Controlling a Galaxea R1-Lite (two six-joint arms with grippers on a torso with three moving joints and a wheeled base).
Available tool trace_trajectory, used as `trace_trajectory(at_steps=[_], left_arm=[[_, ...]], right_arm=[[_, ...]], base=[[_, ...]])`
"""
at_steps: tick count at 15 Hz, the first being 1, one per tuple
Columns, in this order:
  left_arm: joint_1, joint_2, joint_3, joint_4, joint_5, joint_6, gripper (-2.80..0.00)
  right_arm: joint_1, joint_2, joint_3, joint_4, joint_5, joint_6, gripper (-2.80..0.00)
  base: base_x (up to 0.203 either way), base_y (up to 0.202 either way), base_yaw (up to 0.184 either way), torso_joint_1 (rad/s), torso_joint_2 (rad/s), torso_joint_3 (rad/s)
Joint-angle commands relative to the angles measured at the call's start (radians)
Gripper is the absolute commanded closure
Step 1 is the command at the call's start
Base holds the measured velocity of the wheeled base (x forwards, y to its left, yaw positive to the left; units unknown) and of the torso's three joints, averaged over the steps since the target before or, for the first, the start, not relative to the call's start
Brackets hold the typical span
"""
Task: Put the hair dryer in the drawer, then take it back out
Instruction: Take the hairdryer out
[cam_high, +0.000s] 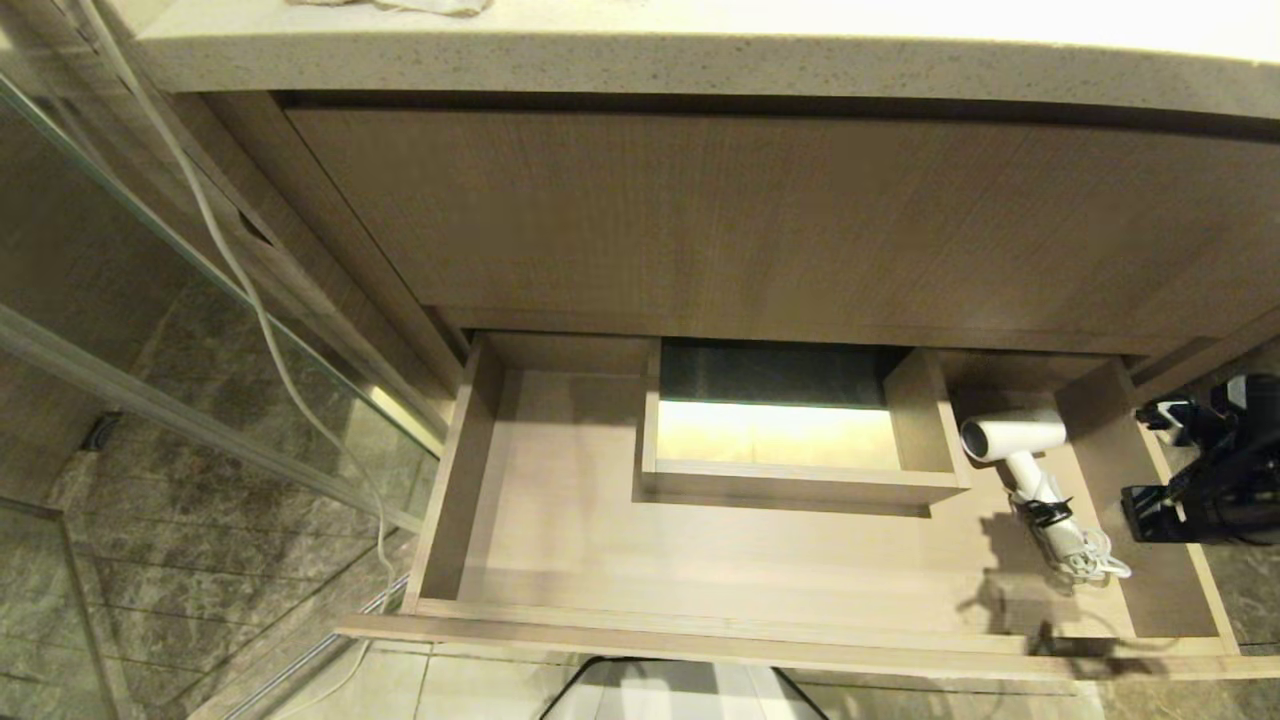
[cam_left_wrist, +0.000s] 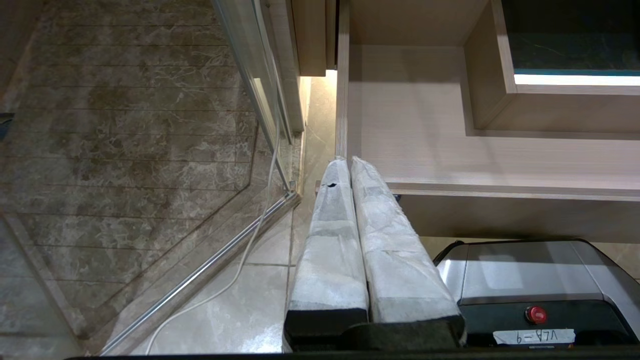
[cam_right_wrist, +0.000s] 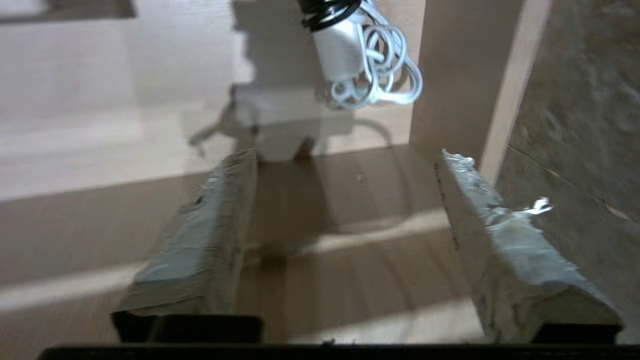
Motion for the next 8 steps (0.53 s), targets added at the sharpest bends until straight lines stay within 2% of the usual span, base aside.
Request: trace_trajectory(at_steps=[1,4,7,8], left_arm=[[0.0,0.0,0.002,0.0,0.0,0.0,0.0],[0.0,0.0,0.002,0.0,0.0,0.0,0.0],[0.0,0.0,0.001,0.0,0.0,0.0,0.0],[0.0,0.0,0.002,0.0,0.0,0.0,0.0]], right_arm=[[-0.02,0.195,-0.104,-0.002,0.013,-0.002,-2.8],[-0.024,0.211,-0.124,-0.005,0.024,-0.002,-2.8],[-0.027,0.368,-0.245,-0.021,0.136,-0.01,-2.8],[-0.027,0.435,-0.319,-0.031,0.207,-0.013,-2.8]], base=[[0.0,0.0,0.0,0.0,0.0,0.0],[0.0,0.0,0.0,0.0,0.0,0.0],[0.0,0.0,0.0,0.0,0.0,0.0],[0.0,0.0,0.0,0.0,0.0,0.0]])
